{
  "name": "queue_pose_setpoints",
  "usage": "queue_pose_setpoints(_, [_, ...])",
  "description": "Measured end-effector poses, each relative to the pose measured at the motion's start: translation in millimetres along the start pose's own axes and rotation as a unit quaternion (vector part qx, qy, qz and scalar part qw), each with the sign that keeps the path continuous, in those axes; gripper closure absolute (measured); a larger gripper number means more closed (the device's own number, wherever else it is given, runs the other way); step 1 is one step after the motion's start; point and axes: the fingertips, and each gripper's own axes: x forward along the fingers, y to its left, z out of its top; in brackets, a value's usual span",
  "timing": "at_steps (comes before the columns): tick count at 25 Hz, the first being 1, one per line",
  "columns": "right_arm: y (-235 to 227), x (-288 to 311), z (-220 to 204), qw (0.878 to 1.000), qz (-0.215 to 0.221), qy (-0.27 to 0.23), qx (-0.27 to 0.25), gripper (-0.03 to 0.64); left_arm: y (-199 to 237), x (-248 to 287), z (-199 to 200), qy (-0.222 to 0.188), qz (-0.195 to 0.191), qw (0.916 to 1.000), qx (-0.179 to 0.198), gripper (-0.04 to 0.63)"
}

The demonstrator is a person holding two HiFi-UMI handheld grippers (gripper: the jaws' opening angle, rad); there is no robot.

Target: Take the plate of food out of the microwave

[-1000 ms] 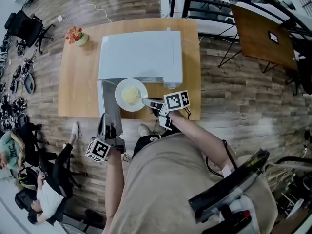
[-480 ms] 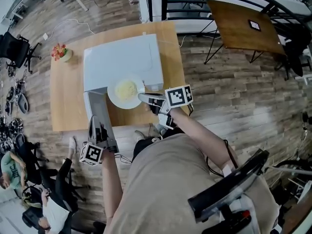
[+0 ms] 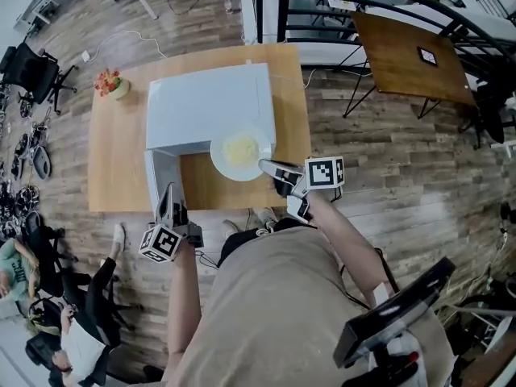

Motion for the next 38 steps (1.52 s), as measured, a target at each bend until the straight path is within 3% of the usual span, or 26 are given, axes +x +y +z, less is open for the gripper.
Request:
queue_pose_setpoints(11, [-66.4,32.7,-64.5,0.993,-0.052,0.103,0.034,0.598,21.8,-12.6,-34.4,0.053,0.025,0.9982,-0.013,0.592])
queue_pose_setpoints(19, [-159.5,81.4,-128.3,0.973,-0.106,0.174,0.106,0.598,31.2,-30.6,-53.2,0.072,0.054,0.9955,-0.032,0.592])
queue_pose_setpoints(23, [-216.5,100.9,-152.6,0.961,-0.150,0.202,0.114,0.598,37.7,-43.5,-56.9,0.071,0.074,0.9942,-0.032,0.592])
queue_pose_setpoints(30, [-289.7,119.5,-161.5,0.954,-0.199,0.195,0.110,0.598,46.1,-66.6,-59.5,0.059,0.113,0.9910,-0.041,0.592])
queue_pose_setpoints(35, [-311.6,127.2,-161.5,0.957,-0.200,0.164,0.135,0.598,47.1,-80.4,-66.9,0.053,0.132,0.9885,-0.052,0.592])
queue_pose_setpoints(38, [-316.1,135.6,-170.0,0.952,-0.226,0.181,0.098,0.597,52.8,-88.0,-67.2,0.052,0.138,0.9873,-0.059,0.592])
